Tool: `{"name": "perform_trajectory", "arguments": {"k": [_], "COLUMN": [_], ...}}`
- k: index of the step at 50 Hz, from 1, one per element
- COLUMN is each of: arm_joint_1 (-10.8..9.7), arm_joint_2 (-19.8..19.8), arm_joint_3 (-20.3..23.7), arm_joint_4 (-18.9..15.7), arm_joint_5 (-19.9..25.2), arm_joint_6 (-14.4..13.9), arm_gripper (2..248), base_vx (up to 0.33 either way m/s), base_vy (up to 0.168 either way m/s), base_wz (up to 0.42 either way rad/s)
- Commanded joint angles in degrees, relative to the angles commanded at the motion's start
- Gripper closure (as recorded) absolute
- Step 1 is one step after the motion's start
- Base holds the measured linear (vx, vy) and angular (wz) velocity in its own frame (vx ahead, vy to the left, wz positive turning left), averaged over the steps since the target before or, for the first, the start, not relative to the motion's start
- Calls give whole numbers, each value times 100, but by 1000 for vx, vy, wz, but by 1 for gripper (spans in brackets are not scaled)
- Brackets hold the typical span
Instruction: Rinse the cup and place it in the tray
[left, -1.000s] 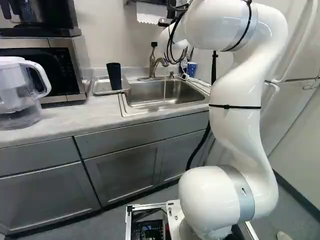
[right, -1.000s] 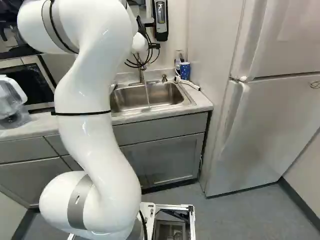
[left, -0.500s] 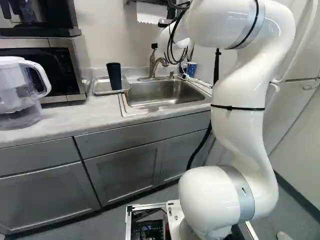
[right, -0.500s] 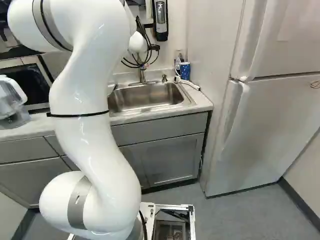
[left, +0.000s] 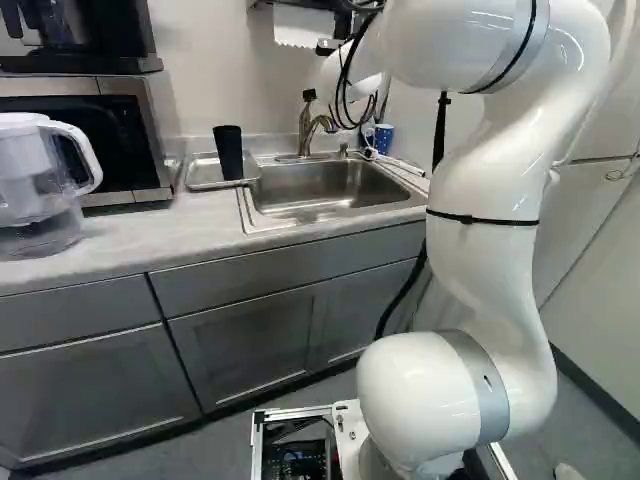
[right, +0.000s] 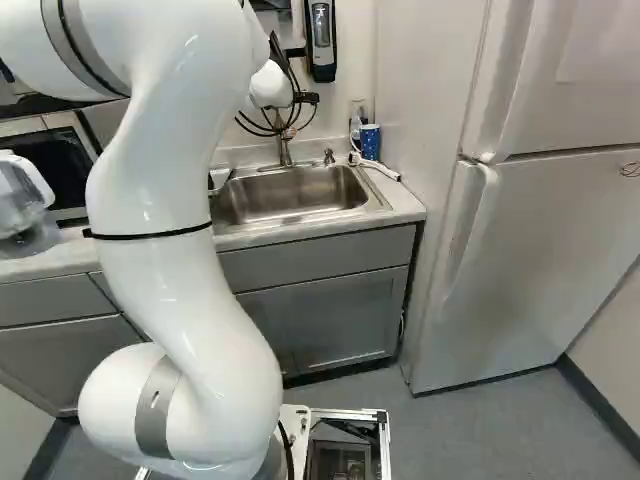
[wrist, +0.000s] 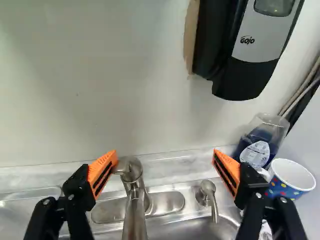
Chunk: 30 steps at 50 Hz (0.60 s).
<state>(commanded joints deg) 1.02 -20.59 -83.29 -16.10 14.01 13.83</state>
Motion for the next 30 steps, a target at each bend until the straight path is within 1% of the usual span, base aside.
{"name": "perform_trajectory", "arguments": {"k": [17,30], "arm_joint_1": [1,4], "arm_joint_2": [165,443], "arm_joint_3": [193,514], "arm_joint_4": [0,0], "arm_joint_5": [-128,-335], "arm_joint_6": [0,0], "arm_gripper": [3,3], "base_vx": [0,0], "base_vy": [0,0], "base_wz": [0,0]}}
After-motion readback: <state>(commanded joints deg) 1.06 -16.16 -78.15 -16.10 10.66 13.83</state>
